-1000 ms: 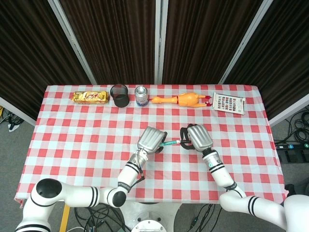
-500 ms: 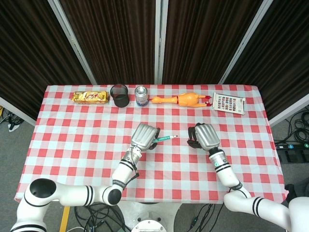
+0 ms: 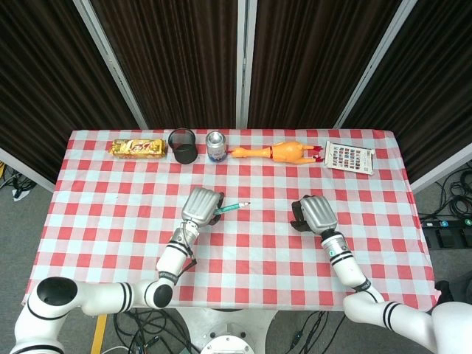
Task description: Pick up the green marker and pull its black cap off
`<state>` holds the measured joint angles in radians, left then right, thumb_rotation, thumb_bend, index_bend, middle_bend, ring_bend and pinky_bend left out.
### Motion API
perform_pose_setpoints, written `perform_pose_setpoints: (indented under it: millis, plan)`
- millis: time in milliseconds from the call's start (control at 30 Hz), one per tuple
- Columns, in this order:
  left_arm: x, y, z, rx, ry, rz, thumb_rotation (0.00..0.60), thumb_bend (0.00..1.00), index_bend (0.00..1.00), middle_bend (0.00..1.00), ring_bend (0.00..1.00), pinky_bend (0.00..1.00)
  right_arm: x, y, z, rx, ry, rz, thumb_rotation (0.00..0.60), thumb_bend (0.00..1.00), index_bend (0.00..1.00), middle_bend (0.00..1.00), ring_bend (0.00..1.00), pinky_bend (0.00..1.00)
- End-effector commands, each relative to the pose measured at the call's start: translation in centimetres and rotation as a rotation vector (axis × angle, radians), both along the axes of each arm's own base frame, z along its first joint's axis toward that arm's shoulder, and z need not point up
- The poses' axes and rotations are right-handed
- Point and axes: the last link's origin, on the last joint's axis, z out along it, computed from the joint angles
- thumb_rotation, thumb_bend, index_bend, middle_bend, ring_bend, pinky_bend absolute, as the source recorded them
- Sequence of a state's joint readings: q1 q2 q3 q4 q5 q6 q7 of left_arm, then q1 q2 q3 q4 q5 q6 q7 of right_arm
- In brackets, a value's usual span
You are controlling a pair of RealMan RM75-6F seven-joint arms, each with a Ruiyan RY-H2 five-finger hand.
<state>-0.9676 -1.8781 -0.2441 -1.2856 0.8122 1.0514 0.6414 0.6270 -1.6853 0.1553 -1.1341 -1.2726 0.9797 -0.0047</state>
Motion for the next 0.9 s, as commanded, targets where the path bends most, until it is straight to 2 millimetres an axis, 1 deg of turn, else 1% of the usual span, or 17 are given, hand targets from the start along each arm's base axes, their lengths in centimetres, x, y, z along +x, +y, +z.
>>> perform_pose_setpoints:
  millis: [33, 100, 133, 167, 233, 333, 533, 733, 900]
  plan:
    - [-0.9, 0.0, -0.2, -0.007, 0.007, 0.015, 0.600, 0.40, 0.59, 0.64, 0.92, 1.00, -0.5, 0.0, -0.7, 0.041, 0.016, -0.011, 0.600, 0.07, 0.61, 0.59, 0.38, 0.50]
    - [-1.1, 0.1, -0.3, -0.009, 0.005, 0.017, 0.600, 0.40, 0.59, 0.64, 0.92, 1.00, -0.6, -0.2, -0.7, 0.068, 0.020, -0.026, 0.600, 0.01, 0.45, 0.48, 0.27, 0.45]
    - [-1.1, 0.1, -0.3, -0.009, 0.003, 0.017, 0.600, 0.40, 0.59, 0.64, 0.92, 1.00, -0.6, -0.3, -0.7, 0.072, 0.021, -0.027, 0.600, 0.01, 0.39, 0.44, 0.24, 0.44]
    - [-1.1, 0.2, -0.4, -0.009, 0.001, 0.015, 0.600, 0.40, 0.59, 0.64, 0.92, 1.00, -0.6, -0.4, -0.6, 0.071, 0.021, -0.026, 0.600, 0.00, 0.34, 0.41, 0.21, 0.42]
    - [-1.1, 0.2, -0.4, -0.009, -0.002, 0.014, 0.600, 0.40, 0.59, 0.64, 0.92, 1.00, -0.5, -0.4, -0.3, 0.066, 0.017, -0.023, 0.600, 0.00, 0.30, 0.39, 0.19, 0.42]
    - [-1.3, 0.2, -0.5, -0.011, -0.008, 0.019, 0.600, 0.40, 0.59, 0.64, 0.92, 1.00, -0.3, -0.5, 0.3, 0.053, 0.007, -0.018, 0.600, 0.00, 0.29, 0.38, 0.18, 0.41]
    - [-1.9, 0.1, -0.6, -0.017, -0.008, 0.027, 0.600, 0.40, 0.59, 0.64, 0.92, 1.00, 0.2, -0.6, 2.6, -0.042, -0.068, 0.001, 0.600, 0.00, 0.28, 0.38, 0.18, 0.41]
    - [-2.7, -0.1, -1.8, -0.036, 0.011, 0.031, 0.600, 0.40, 0.59, 0.63, 0.90, 1.00, 0.0, -0.9, 4.8, -0.131, -0.134, -0.012, 0.600, 0.00, 0.26, 0.37, 0.17, 0.41]
    - [-3.4, 0.2, -2.7, -0.039, 0.032, 0.023, 0.600, 0.40, 0.59, 0.63, 0.89, 1.00, -0.3, -1.1, 6.0, -0.173, -0.174, -0.017, 0.600, 0.00, 0.24, 0.36, 0.15, 0.41]
